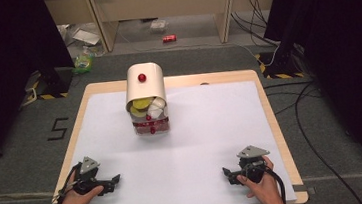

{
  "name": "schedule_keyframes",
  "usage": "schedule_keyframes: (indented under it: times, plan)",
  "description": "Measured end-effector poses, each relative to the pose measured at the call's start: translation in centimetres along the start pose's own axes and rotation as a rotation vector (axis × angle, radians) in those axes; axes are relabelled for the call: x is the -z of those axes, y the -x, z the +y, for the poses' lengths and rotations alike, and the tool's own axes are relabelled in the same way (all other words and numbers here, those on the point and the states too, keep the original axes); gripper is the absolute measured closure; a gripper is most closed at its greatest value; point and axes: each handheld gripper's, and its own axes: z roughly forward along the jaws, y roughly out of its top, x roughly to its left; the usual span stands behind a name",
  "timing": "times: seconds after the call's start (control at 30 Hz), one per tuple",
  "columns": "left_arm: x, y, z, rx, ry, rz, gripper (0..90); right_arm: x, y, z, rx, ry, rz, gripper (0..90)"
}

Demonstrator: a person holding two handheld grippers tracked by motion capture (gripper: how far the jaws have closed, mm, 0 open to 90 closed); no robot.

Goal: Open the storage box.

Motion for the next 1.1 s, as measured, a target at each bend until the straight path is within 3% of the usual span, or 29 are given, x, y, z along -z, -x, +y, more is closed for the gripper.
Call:
schedule_keyframes:
  times: [0.2, 0.3, 0.33, 0.37, 0.4, 0.47, 0.57, 0.83, 0.87, 1.1]
  plan:
    - [0.3, 0.0, 0.0, -0.007, 0.020, -0.008, 4.0, 0.0, 0.0, 0.0, -0.003, -0.002, 0.002, 8.1]
    - [0.5, 0.1, 0.0, -0.009, 0.057, -0.035, 19.5, 0.0, 0.0, 0.0, -0.003, -0.002, 0.002, 8.0]
    - [0.6, 0.3, 0.2, -0.007, 0.066, -0.038, 13.4, 0.0, 0.0, 0.0, -0.004, -0.002, 0.002, 8.0]
    - [0.7, 0.5, 0.3, -0.014, 0.078, -0.041, 13.0, 0.0, 0.0, 0.0, -0.005, -0.002, 0.002, 8.0]
    - [0.8, 0.7, 0.5, -0.023, 0.082, -0.040, 18.0, 0.0, 0.0, 0.0, -0.004, -0.002, 0.002, 8.0]
    - [1.0, 1.2, 0.9, -0.031, 0.107, -0.043, 14.2, 0.0, 0.0, 0.0, -0.006, -0.002, 0.003, 7.9]
    - [1.6, 2.2, 1.7, -0.035, 0.157, -0.064, 15.3, 0.0, 0.0, 0.0, -0.006, -0.002, 0.003, 7.8]
    - [2.3, 4.0, 4.0, -0.061, 0.235, -0.092, 15.1, -0.1, 0.0, 0.1, -0.002, -0.002, 0.003, 7.4]
    - [2.4, 4.5, 4.9, -0.066, 0.254, -0.102, 15.1, -0.1, 0.0, 0.1, -0.002, -0.003, 0.003, 7.3]
    - [2.7, 5.8, 7.5, -0.113, 0.281, -0.120, 15.1, -0.1, 0.0, 0.1, 0.001, -0.002, 0.003, 7.2]
